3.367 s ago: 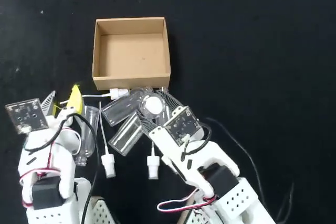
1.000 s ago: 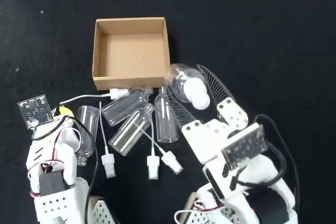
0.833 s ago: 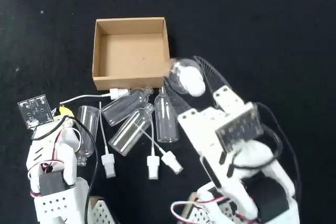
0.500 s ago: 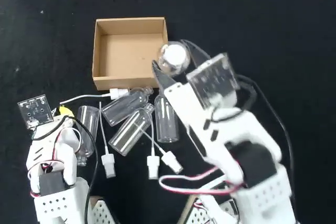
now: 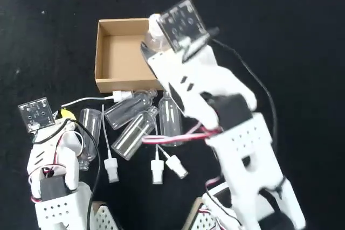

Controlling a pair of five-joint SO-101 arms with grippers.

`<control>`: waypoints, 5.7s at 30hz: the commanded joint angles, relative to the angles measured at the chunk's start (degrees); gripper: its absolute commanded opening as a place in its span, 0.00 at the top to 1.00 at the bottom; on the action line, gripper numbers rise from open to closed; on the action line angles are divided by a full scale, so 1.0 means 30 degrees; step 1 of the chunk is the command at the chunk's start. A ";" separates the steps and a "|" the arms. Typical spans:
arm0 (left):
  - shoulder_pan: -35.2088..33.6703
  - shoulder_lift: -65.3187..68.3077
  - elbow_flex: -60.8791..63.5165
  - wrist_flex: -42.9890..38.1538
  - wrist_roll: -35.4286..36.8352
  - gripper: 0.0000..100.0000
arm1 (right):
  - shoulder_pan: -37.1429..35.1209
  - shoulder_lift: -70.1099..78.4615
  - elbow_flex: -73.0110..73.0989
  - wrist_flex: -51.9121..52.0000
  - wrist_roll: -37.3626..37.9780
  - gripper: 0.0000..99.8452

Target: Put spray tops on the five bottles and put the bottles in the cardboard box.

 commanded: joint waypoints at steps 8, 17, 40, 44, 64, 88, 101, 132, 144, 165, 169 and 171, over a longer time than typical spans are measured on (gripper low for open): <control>-0.0132 -0.0264 -0.0278 -0.0498 -0.0176 0.97 | -0.0440 0.4821 -0.4791 -0.0147 -0.0821 0.95; -0.0161 -0.0264 -0.0278 -0.0498 -0.0176 0.97 | -0.0791 0.8220 -0.6168 -0.2637 -0.0821 0.95; -0.0161 -0.0264 -0.0278 -0.0527 -0.0176 0.97 | -0.1700 1.5956 -0.8190 -0.9289 -0.0821 0.95; -0.0161 -0.0264 -0.0278 -0.0527 -0.0176 0.97 | -0.1729 1.8095 -1.0242 -0.9289 -0.0821 0.95; -0.0161 -0.0264 -0.0278 -0.0498 -0.0176 0.97 | -0.2198 2.5421 -1.7597 -0.9260 -0.0821 0.95; -0.0161 -0.0264 -0.0278 -0.0381 -0.0176 0.97 | -0.2110 3.2132 -2.4278 -0.9231 -0.0821 0.95; -0.0161 -0.0264 -0.0278 -0.0381 -0.0176 0.97 | -0.2110 3.3070 -2.6095 -0.7297 -0.2344 0.80; -0.0161 -0.0264 -0.0249 -0.0498 -0.0176 0.97 | -0.2139 3.3714 -3.0842 -0.0440 -0.2462 0.71; -0.0161 -0.0264 -0.0044 -0.0850 -0.0205 0.97 | -0.2139 3.3832 -3.3832 0.3897 -0.2491 0.71; -0.0190 -0.0234 0.0454 -0.1875 -0.0205 0.97 | -0.2139 3.3275 -3.7143 1.2044 -0.1289 0.71; -0.0190 -0.0234 0.0454 -0.1875 -0.0205 0.97 | -0.2110 3.3070 -3.7201 1.3070 -0.1172 0.71; -0.0190 -0.0234 0.0454 -0.1846 -0.0205 0.97 | -0.2139 3.2718 -3.7172 1.3656 -0.1260 0.72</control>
